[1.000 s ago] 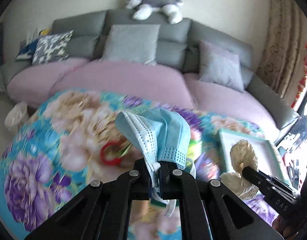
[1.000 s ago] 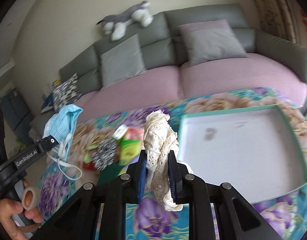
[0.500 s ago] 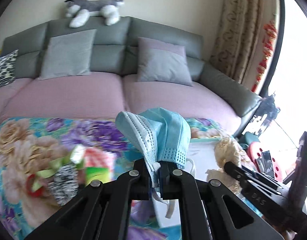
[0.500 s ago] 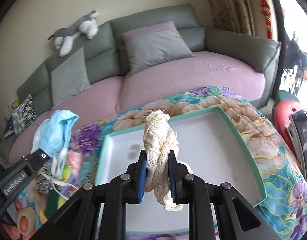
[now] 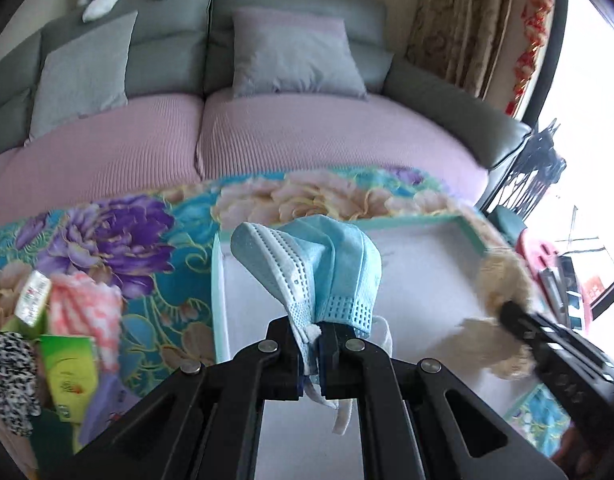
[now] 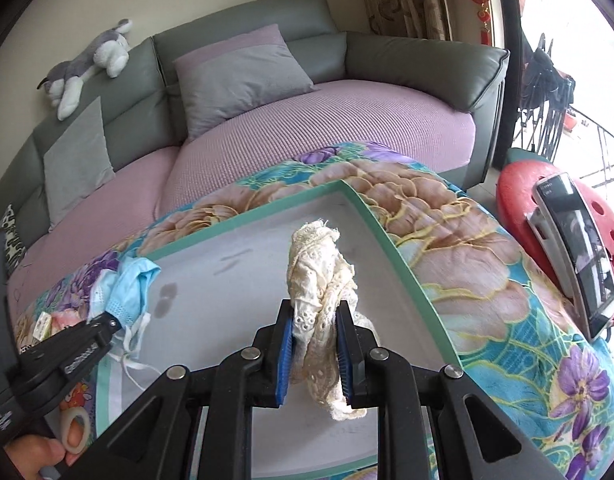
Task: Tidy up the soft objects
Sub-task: 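Carry lace cloth and mask into the teal-rimmed tray and open both grippers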
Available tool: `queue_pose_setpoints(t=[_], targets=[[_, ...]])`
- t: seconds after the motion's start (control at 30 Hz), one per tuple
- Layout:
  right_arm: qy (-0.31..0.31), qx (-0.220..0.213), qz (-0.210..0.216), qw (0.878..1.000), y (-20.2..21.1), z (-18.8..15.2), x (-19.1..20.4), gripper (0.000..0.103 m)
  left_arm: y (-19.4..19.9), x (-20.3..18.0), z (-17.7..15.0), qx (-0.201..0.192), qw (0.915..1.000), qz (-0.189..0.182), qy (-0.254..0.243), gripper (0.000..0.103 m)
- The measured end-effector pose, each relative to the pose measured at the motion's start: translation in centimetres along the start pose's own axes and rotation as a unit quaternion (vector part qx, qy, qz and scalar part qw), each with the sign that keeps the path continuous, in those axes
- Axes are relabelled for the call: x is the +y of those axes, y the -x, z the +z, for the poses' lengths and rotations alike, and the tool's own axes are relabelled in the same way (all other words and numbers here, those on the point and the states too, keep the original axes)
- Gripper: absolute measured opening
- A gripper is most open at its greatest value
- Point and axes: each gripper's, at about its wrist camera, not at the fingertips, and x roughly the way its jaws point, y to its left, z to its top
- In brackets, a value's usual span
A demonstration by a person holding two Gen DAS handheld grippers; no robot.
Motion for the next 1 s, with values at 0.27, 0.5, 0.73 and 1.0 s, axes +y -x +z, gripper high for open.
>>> queue_pose_setpoints(t=[0.27,0.5,0.73,1.0], targets=[[0.001,0.013,-0.006,1.000,-0.9,-0.4,-0.3,0.021,-4.2,-0.2,-0.7,0.047,0.9988,0.013,0.010,0.005],[0.015,0.031,-0.010,0.999,-2.0,-0.9,0.2,0.021,-5.0,0.1,-1.6,0.065,0.9975,0.023,0.014,0.006],[0.028,0.046,-0.016,0.998,-2.8,-1.3,0.8,0.021,-3.9,0.0,-1.6,0.076,0.9969,0.020,0.009,0.023],[0.056,0.046,-0.033,0.997,-2.5,-1.3,1.7,0.028,-0.4,0.0,-2.0,0.065,0.9969,0.043,-0.009,0.053]])
